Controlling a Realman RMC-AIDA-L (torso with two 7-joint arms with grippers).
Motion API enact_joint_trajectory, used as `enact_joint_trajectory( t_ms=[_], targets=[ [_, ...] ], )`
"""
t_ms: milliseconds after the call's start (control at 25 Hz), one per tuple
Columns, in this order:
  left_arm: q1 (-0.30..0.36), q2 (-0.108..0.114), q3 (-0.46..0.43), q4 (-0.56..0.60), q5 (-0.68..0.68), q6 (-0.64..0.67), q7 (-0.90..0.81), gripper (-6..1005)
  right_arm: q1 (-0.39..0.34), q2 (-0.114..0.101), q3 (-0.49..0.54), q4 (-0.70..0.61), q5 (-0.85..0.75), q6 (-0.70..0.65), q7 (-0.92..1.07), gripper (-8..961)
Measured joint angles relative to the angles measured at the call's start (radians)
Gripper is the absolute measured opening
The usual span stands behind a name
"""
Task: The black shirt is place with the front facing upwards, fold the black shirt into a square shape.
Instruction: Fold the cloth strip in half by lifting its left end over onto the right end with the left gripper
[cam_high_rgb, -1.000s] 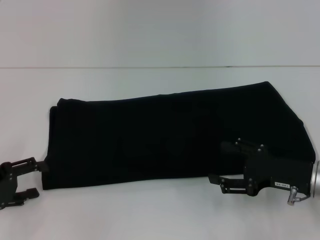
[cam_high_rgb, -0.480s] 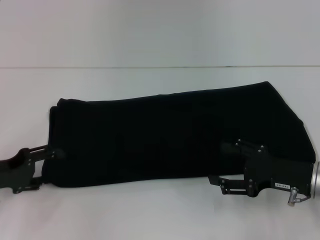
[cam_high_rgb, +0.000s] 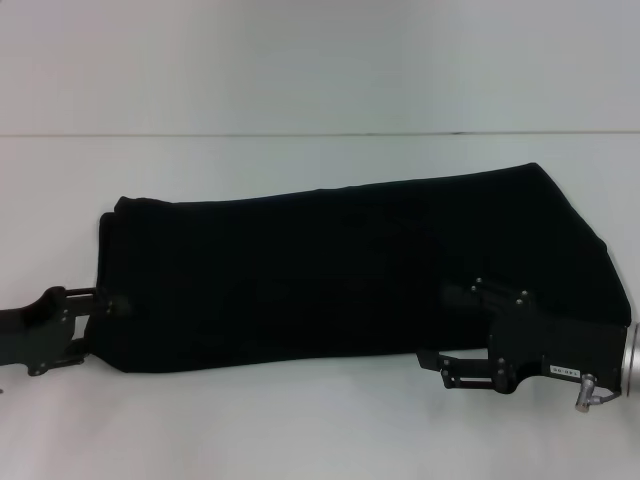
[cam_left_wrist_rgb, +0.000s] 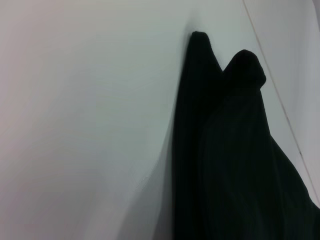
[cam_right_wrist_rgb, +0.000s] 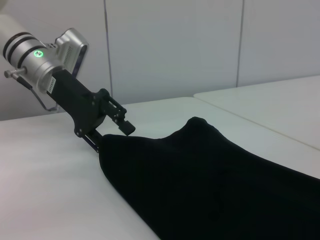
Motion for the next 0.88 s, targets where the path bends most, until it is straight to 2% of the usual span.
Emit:
enact_joint_trajectory(
  t_ms=[40,280,480,720,880],
  targets=[
    [0.0,0.0,0.003,0.004,0.0,0.001,0.003,803,0.0,0.0,0.0,0.0,0.0,0.001,0.0,921],
    [-0.004,-0.002,0.045,0.008,0.0,0.005,0.009,588,0.0,0.0,-0.001,-0.001,0.0,0.005,0.0,919],
    [-0.007,-0.003,0.056,0.007,0.0,0.004,0.007,338,0.0,0.0,0.0,0.0,0.0,0.006,0.001,916],
    [-0.007,0.001,0.055,0.004,0.0,0.001,0.008,110,0.0,0.0,0.004,0.0,0.0,0.001,0.0,914],
    [-0.006,0.005,0.052,0.009,-0.002,-0.001,0.015,58,-0.001,0.0,0.008,-0.002,0.002,0.0,0.0,912]
  ],
)
